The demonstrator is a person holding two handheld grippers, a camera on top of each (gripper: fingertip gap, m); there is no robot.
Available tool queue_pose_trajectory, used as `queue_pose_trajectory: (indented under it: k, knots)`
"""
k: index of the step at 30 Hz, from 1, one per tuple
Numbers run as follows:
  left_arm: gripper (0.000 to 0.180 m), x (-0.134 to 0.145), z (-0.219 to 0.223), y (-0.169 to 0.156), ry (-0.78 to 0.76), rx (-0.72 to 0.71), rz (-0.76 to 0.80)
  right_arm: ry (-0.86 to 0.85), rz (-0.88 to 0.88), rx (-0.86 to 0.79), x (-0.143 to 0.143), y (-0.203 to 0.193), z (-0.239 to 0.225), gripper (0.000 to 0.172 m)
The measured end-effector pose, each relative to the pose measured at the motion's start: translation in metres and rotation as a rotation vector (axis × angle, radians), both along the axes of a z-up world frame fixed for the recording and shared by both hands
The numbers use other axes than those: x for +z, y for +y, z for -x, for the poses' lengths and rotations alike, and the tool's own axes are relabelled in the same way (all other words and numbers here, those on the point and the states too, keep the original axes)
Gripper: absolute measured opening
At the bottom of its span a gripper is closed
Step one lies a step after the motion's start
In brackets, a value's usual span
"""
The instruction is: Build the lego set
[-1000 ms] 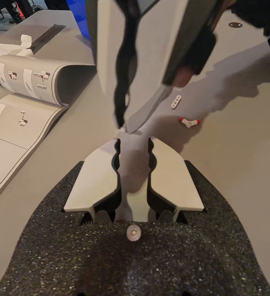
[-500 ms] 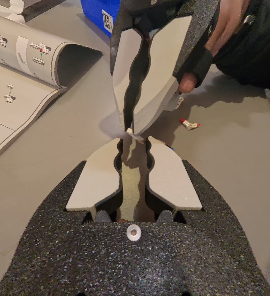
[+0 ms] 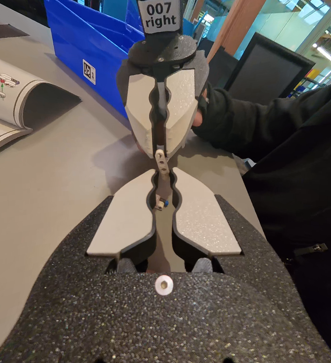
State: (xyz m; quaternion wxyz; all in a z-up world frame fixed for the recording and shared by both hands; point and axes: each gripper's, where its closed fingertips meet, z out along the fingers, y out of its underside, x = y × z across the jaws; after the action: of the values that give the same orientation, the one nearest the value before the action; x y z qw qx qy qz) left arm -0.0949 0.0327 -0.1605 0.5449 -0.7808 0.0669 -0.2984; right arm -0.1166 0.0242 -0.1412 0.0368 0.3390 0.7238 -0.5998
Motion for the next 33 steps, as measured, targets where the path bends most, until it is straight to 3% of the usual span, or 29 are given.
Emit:
queue_pose_trajectory:
  k: [14,33]
  knots:
    - [0.008,0.014,0.001,0.002,-0.139,0.012,-0.049,0.034,0.013,0.002,0.005,-0.002,-0.002,0.007]
    - [0.008,0.024,-0.003,-0.002,-0.206,-0.040,-0.106,0.022,0.155,0.026,0.018,0.000,-0.006,0.007]
